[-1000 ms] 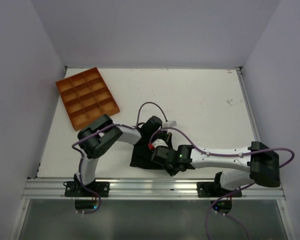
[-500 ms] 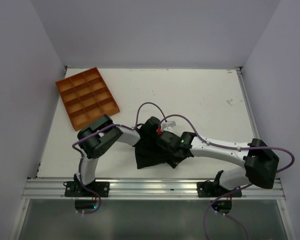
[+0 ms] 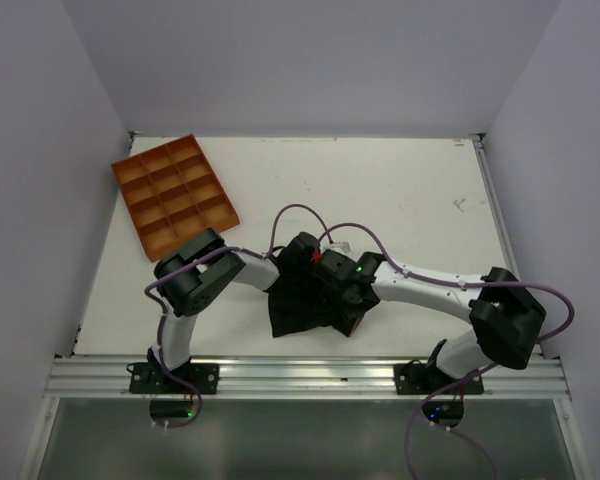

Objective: Roll the underwear
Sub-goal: Fold the underwear

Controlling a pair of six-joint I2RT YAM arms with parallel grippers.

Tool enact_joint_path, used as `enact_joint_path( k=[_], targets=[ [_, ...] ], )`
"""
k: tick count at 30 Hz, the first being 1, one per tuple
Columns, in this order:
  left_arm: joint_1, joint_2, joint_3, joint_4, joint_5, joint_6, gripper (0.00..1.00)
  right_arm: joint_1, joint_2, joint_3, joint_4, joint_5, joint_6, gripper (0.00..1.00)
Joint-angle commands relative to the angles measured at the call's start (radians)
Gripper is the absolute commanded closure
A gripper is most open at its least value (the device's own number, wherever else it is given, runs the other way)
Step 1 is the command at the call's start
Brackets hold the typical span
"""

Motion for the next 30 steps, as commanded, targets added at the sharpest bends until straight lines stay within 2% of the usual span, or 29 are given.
enact_joint_path(
  k=[1, 19, 30],
  targets=[
    [-0.011, 0.033, -0.015, -0.076, -0.025, 0.074, 1.00, -0.048, 0.030, 0.024, 0.052, -0.042, -0.013, 0.55],
    [-0.011, 0.067, 0.033, -0.168, 0.029, 0.183, 1.00, -0.181, 0.082, 0.025, 0.113, -0.173, -0.057, 0.42],
    [-0.011, 0.087, 0.064, -0.191, 0.040, 0.203, 1.00, -0.230, 0.102, -0.024, 0.176, -0.294, -0.051, 0.43]
  ],
)
